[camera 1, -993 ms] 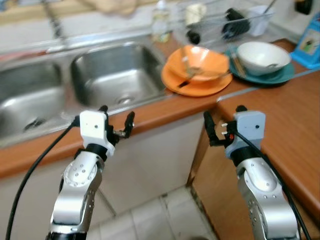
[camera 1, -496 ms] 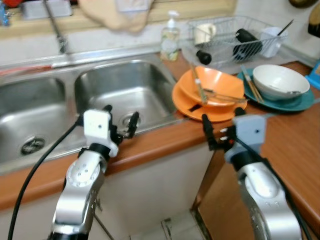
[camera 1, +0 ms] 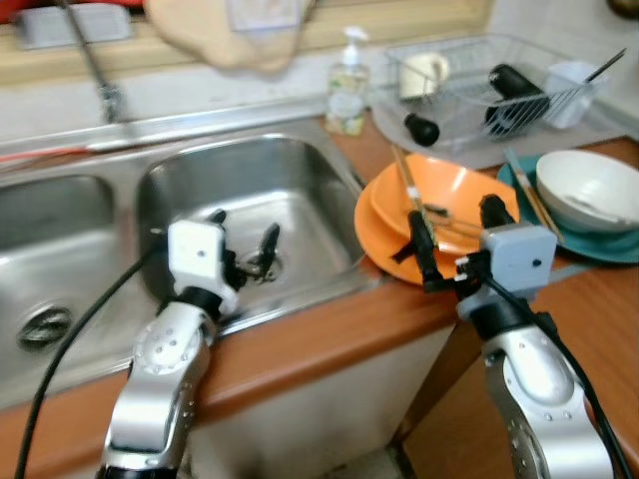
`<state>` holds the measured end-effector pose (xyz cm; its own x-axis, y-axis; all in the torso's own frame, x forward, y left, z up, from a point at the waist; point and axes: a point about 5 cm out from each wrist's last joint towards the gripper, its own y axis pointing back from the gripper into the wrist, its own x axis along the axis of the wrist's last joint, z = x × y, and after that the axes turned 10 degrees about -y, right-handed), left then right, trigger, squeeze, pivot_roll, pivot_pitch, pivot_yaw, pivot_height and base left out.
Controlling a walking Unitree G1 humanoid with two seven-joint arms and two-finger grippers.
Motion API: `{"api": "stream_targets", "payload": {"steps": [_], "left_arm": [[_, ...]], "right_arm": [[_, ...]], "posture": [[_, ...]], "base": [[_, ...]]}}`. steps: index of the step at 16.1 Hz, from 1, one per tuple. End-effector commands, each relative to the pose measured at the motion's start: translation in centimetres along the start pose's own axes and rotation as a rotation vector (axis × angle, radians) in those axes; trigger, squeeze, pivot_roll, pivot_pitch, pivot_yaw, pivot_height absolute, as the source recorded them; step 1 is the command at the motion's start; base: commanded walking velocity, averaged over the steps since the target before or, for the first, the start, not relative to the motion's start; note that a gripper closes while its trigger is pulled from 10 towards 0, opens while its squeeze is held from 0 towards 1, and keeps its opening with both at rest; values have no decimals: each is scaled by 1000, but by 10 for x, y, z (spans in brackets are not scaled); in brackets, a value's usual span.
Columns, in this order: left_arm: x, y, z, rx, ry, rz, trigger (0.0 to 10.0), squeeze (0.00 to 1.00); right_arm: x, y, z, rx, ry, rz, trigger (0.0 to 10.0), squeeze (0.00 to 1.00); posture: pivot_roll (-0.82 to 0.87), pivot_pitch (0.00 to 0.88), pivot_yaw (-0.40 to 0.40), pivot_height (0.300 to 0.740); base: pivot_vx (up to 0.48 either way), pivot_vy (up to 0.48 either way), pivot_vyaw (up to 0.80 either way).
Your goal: Kitchen organization
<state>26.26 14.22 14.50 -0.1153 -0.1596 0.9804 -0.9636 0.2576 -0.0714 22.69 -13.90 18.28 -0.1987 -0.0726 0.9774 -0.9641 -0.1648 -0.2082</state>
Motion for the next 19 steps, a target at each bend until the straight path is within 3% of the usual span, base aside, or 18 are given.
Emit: {"api": "stream_targets", "payload": {"steps": [1, 2, 8, 11, 13, 17, 19], "left_arm": [[4, -2, 7, -24, 7, 15, 10000, 0], [4, -2, 7, -24, 8, 14, 10000, 0], [4, -4, 8, -35, -11, 9, 10000, 0], [5, -9, 10, -67, -43, 6, 10000, 0], [5, -10, 12, -98, -60, -2, 10000, 0], [8, -11, 22, -290, -168, -10, 10000, 0], [15, -15, 21, -336, -193, 7, 10000, 0]], "right_arm": [[1, 2, 5, -12, 1, 2, 10000, 310], [2, 3, 4, -9, -2, 2, 10000, 0], [13, -10, -1, 42, -17, -34, 10000, 0], [16, -21, 7, 5, -35, -68, 10000, 0], [15, -27, 15, -38, -1, -158, 10000, 0], [17, -49, 24, -22, -36, -282, 10000, 0], [23, -58, 27, 36, -73, -336, 3725, 0]], "posture": [[-158, 0, 35, 740], [-159, 0, 35, 740], [-159, 0, 32, 740], [-162, 0, 38, 740], [-168, 0, 47, 740], [-171, 0, 58, 740], [-167, 0, 54, 740]], "base": [[0, 0, 0], [0, 0, 0], [0, 0, 0], [0, 0, 0], [0, 0, 0], [0, 0, 0], [0, 0, 0]]}}
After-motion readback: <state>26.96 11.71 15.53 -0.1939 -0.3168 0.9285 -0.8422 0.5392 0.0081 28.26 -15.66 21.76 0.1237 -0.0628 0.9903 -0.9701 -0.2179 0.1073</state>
